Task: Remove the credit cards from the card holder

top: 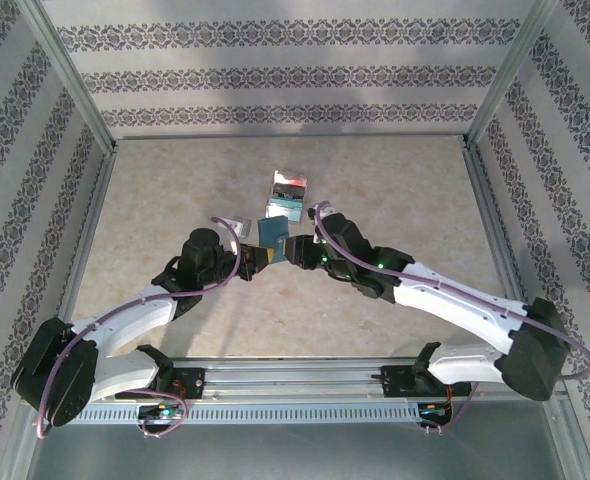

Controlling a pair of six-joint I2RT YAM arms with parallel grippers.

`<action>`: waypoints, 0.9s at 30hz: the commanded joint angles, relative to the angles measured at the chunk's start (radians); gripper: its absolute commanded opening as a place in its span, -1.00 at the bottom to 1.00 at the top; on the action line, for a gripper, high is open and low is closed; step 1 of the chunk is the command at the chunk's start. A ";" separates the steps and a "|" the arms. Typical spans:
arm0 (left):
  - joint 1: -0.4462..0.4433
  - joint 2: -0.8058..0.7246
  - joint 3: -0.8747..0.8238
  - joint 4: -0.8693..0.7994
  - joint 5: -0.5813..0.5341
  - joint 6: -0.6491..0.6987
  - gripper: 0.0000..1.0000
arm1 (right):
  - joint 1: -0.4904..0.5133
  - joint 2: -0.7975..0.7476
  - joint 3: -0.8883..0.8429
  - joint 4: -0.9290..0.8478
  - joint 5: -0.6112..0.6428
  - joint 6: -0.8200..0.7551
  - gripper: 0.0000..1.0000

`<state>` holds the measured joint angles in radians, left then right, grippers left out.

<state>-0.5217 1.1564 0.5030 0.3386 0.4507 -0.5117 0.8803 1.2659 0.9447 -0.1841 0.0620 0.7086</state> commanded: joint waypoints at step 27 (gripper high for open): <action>-0.020 -0.014 -0.016 0.174 0.142 -0.001 -1.00 | -0.024 0.222 0.125 -0.009 -0.043 0.027 -0.27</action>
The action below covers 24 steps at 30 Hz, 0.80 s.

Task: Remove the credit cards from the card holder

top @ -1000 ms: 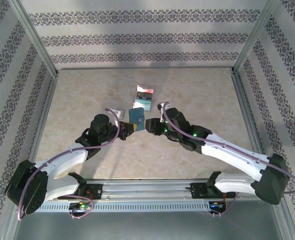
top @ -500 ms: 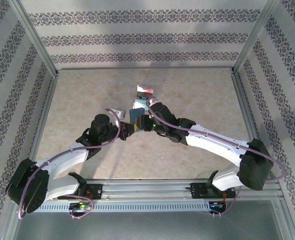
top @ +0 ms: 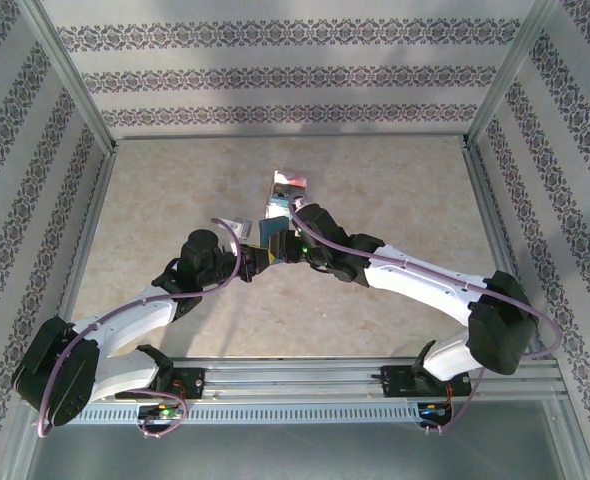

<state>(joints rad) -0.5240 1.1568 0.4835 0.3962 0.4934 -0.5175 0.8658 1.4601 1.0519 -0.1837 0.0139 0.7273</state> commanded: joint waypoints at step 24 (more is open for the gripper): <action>-0.021 -0.009 -0.001 0.116 0.092 -0.003 -1.00 | 0.001 0.066 0.037 -0.139 0.184 -0.014 -0.70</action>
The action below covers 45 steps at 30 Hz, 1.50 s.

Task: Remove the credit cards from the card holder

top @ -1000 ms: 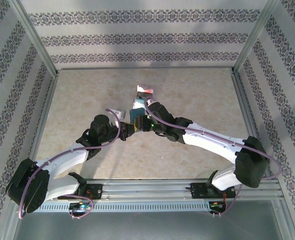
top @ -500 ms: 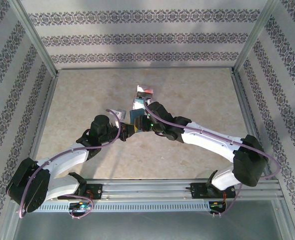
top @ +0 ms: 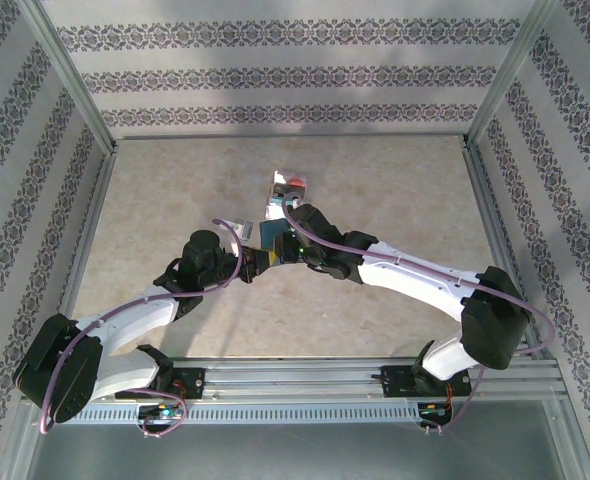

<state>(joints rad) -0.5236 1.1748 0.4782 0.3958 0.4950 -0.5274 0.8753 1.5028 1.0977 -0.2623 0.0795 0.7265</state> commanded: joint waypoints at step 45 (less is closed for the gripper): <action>-0.019 -0.064 0.051 -0.007 0.063 0.045 -1.00 | -0.132 -0.317 -0.326 0.264 -0.274 -0.252 0.64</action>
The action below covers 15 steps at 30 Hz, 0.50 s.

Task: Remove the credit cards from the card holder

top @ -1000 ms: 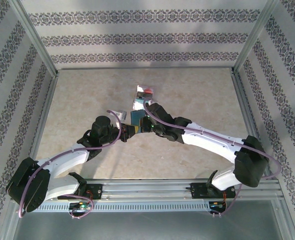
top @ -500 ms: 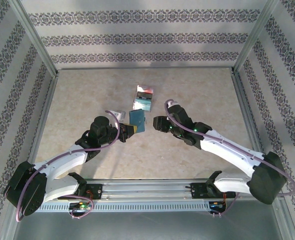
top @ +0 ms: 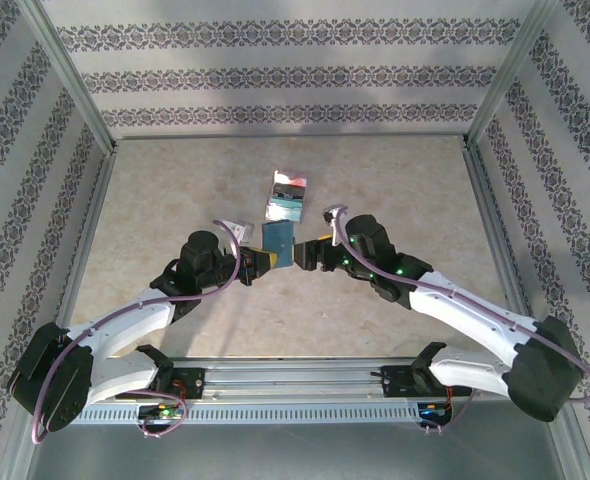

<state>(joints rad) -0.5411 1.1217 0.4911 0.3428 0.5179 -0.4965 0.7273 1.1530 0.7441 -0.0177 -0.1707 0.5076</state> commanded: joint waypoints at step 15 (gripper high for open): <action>-0.002 -0.019 0.030 0.099 0.124 0.001 -1.00 | -0.053 0.009 -0.036 0.072 -0.055 0.018 0.05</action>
<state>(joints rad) -0.5411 1.1217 0.4950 0.3519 0.5964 -0.4969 0.6899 1.2034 0.7383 0.0086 -0.1890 0.5041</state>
